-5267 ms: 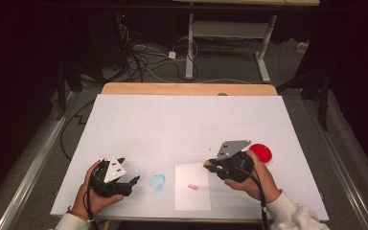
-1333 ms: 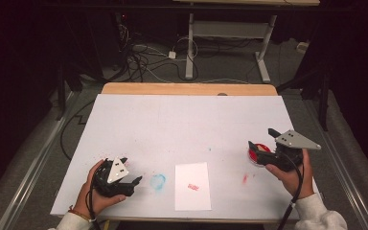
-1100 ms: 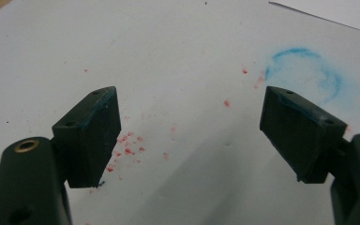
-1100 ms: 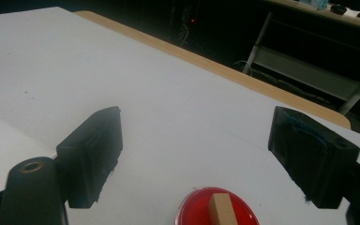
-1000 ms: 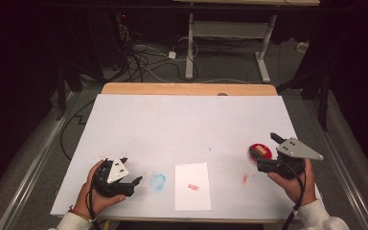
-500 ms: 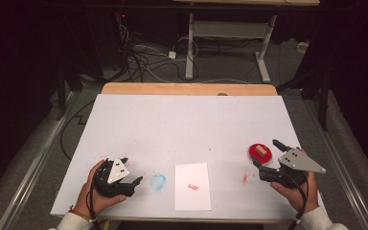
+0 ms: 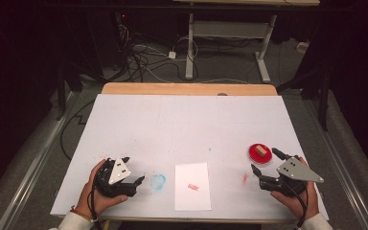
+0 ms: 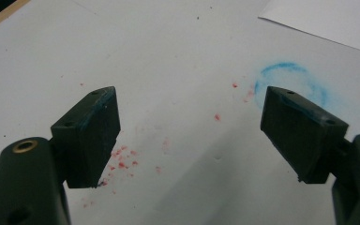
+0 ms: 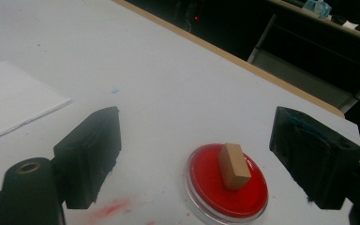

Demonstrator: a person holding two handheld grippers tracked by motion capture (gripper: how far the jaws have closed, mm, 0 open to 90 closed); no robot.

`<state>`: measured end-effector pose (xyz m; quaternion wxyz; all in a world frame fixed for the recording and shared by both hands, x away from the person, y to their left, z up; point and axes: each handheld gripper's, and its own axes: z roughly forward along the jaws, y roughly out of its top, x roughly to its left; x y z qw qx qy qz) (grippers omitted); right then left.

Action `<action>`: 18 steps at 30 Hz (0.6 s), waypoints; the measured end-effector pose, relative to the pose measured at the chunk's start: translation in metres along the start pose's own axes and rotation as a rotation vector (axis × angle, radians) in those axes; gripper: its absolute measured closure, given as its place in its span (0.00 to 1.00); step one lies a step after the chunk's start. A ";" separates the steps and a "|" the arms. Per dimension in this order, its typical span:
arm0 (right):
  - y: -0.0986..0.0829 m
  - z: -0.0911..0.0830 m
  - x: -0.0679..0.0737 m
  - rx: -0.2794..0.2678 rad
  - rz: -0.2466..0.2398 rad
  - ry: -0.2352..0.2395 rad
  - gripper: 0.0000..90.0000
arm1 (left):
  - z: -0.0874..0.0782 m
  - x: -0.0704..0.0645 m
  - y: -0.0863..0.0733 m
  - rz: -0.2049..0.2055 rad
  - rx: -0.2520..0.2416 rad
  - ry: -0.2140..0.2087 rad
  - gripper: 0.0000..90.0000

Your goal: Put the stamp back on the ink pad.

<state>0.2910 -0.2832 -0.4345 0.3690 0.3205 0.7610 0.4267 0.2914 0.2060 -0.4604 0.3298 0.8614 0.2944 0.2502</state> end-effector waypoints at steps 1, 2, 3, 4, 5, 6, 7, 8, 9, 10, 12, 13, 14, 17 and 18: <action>-0.001 -0.001 0.001 -0.002 0.000 0.006 0.19 | 0.000 0.000 0.001 0.003 -0.003 0.002 0.22; -0.003 -0.001 0.001 0.000 -0.003 0.005 0.19 | 0.000 -0.001 0.002 0.005 -0.008 0.001 0.21; -0.004 -0.001 0.002 0.004 -0.006 0.000 0.19 | 0.000 -0.001 0.002 0.007 -0.012 -0.003 0.21; -0.006 -0.002 0.002 0.006 -0.005 -0.004 0.19 | 0.000 -0.002 0.003 0.010 -0.016 -0.003 0.21; -0.007 -0.002 0.003 0.009 -0.003 -0.005 0.19 | 0.000 -0.003 0.003 0.011 -0.018 -0.001 0.21; -0.009 -0.002 0.004 0.014 -0.007 -0.009 0.19 | 0.000 -0.003 0.003 0.018 -0.016 -0.001 0.21; -0.010 -0.002 0.005 0.020 -0.017 -0.018 0.18 | 0.000 -0.004 0.003 0.018 -0.022 -0.004 0.20; -0.012 -0.002 0.006 0.024 -0.029 -0.018 0.18 | -0.001 -0.005 0.004 0.019 -0.025 -0.004 0.20; -0.013 -0.002 0.006 0.030 -0.027 -0.013 0.18 | -0.001 -0.005 0.004 0.026 -0.028 -0.004 0.20; -0.015 -0.002 0.007 0.034 -0.026 -0.007 0.18 | -0.001 -0.006 0.005 0.026 -0.032 -0.005 0.20; -0.016 -0.002 0.009 0.034 -0.035 0.003 0.18 | -0.001 -0.008 0.005 0.035 -0.029 -0.002 0.20; -0.017 -0.002 0.010 0.037 -0.034 0.007 0.18 | -0.001 -0.008 0.005 0.036 -0.028 -0.004 0.20; -0.017 -0.002 0.011 0.037 -0.040 0.009 0.18 | -0.001 -0.009 0.005 0.037 -0.028 -0.004 0.20; -0.017 -0.002 0.013 0.035 -0.042 0.021 0.18 | -0.002 -0.010 0.006 0.042 -0.027 -0.003 0.20; -0.017 -0.002 0.013 0.037 -0.048 0.022 0.18 | -0.003 -0.010 0.006 0.044 -0.029 -0.001 0.19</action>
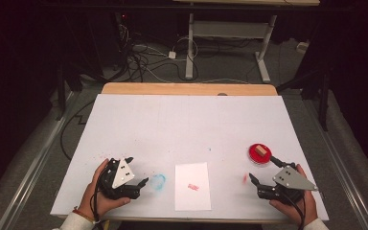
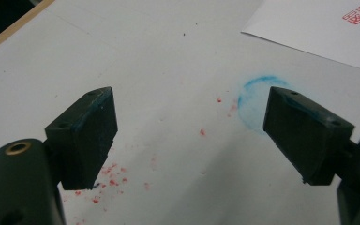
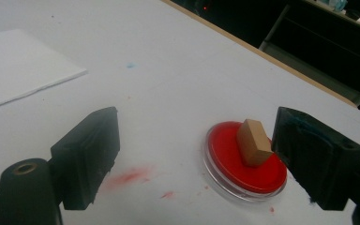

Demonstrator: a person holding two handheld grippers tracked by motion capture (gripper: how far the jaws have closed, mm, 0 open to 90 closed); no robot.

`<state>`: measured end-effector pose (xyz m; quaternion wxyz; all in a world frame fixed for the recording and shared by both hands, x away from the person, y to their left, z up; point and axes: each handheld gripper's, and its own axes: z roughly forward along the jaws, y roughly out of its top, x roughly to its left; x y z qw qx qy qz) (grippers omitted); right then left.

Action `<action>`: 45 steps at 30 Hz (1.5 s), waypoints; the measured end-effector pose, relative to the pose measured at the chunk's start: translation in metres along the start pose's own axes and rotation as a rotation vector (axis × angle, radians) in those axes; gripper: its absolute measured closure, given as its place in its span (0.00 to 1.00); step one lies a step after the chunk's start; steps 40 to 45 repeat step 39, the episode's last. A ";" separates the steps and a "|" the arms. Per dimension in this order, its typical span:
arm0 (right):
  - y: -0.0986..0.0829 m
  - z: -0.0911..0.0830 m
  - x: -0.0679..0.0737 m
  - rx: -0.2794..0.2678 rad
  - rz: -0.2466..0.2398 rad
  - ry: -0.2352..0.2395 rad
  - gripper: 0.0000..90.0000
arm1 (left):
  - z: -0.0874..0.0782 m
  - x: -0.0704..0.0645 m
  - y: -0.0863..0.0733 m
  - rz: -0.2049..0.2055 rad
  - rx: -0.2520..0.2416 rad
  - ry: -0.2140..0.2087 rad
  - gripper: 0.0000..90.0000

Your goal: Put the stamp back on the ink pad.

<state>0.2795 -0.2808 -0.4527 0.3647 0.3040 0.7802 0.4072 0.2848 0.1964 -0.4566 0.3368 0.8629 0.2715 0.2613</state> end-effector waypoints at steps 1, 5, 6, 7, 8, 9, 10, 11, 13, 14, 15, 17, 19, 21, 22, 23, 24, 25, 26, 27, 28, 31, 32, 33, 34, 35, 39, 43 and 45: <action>0.000 0.000 0.000 -0.002 -0.001 0.003 0.18 | 0.000 0.000 0.000 0.000 -0.004 0.002 0.19; 0.002 -0.002 0.002 -0.015 0.005 0.005 0.18 | -0.002 0.000 -0.003 0.002 0.002 0.004 0.19; 0.003 -0.002 0.003 -0.017 0.002 0.006 0.18 | -0.002 0.000 -0.004 0.000 0.002 0.003 0.19; 0.003 -0.002 0.003 -0.018 0.004 0.011 0.18 | -0.002 0.000 -0.004 -0.001 0.000 0.004 0.19; 0.004 -0.002 0.004 -0.020 0.002 0.011 0.18 | -0.003 0.000 -0.005 -0.001 0.000 0.005 0.20; 0.004 -0.003 0.005 -0.022 0.000 0.010 0.18 | -0.003 0.000 -0.005 0.004 0.004 0.007 0.20; 0.005 -0.003 0.005 -0.026 -0.001 0.016 0.18 | -0.003 0.000 -0.005 0.004 0.005 0.010 0.19; 0.005 -0.003 0.006 -0.028 -0.003 0.016 0.18 | -0.004 0.001 -0.005 -0.001 0.002 0.011 0.20; 0.005 -0.002 0.006 -0.025 -0.005 0.018 0.18 | -0.004 0.001 -0.005 -0.006 0.000 0.011 0.19; 0.005 -0.002 0.006 -0.023 -0.005 0.020 0.18 | -0.003 0.001 -0.005 -0.006 0.001 0.012 0.19; 0.005 -0.002 0.006 -0.022 -0.005 0.020 0.18 | -0.003 0.001 -0.005 -0.005 0.002 0.010 0.19; 0.004 -0.002 0.006 -0.021 -0.005 0.022 0.18 | -0.002 0.001 -0.005 -0.002 0.006 0.009 0.19; 0.004 -0.002 0.005 -0.025 -0.004 0.020 0.18 | -0.002 0.001 -0.005 -0.001 0.008 0.008 0.19; 0.004 -0.003 0.005 -0.026 -0.005 0.020 0.18 | -0.002 0.001 -0.005 -0.002 0.008 0.006 0.19; 0.005 -0.003 0.005 -0.025 -0.006 0.019 0.18 | -0.002 0.001 -0.005 -0.002 0.009 0.007 0.20; 0.005 -0.003 0.005 -0.027 -0.007 0.019 0.18 | -0.002 0.001 -0.005 -0.003 0.008 0.007 0.19; 0.005 -0.003 0.006 -0.028 -0.006 0.020 0.18 | -0.002 0.001 -0.005 -0.004 0.009 0.006 0.19; 0.005 -0.003 0.006 -0.028 -0.007 0.020 0.18 | -0.001 0.001 -0.005 -0.005 0.009 0.006 0.19; 0.005 -0.003 0.006 -0.030 -0.007 0.019 0.18 | -0.001 0.001 -0.005 -0.003 0.012 0.005 0.19; 0.005 -0.003 0.005 -0.031 -0.005 0.019 0.18 | -0.001 0.002 -0.005 -0.003 0.014 0.005 0.19; 0.005 -0.003 0.005 -0.031 -0.004 0.020 0.18 | -0.001 0.002 -0.005 -0.004 0.014 0.004 0.19; 0.004 -0.002 0.005 -0.030 -0.002 0.020 0.18 | 0.000 0.002 -0.004 -0.005 0.012 0.004 0.19; 0.004 -0.002 0.005 -0.028 -0.002 0.020 0.18 | 0.000 0.002 -0.004 -0.006 0.011 0.003 0.19; 0.004 -0.001 0.005 -0.028 -0.002 0.021 0.18 | 0.000 0.002 -0.004 -0.009 0.008 0.003 0.19; 0.004 -0.001 0.004 -0.028 0.000 0.024 0.18 | 0.000 0.002 -0.004 -0.010 0.010 0.003 0.19; 0.004 -0.001 0.004 -0.029 -0.001 0.023 0.18 | 0.001 0.002 -0.004 -0.010 0.010 0.002 0.19; 0.004 -0.002 0.004 -0.031 0.002 0.024 0.18 | 0.001 0.002 -0.002 -0.011 0.012 0.000 0.19; 0.004 -0.002 0.004 -0.031 0.002 0.024 0.18 | 0.001 0.002 -0.002 -0.011 0.012 0.000 0.19; 0.004 -0.002 0.004 -0.031 0.002 0.024 0.18 | 0.001 0.002 -0.002 -0.011 0.012 0.000 0.19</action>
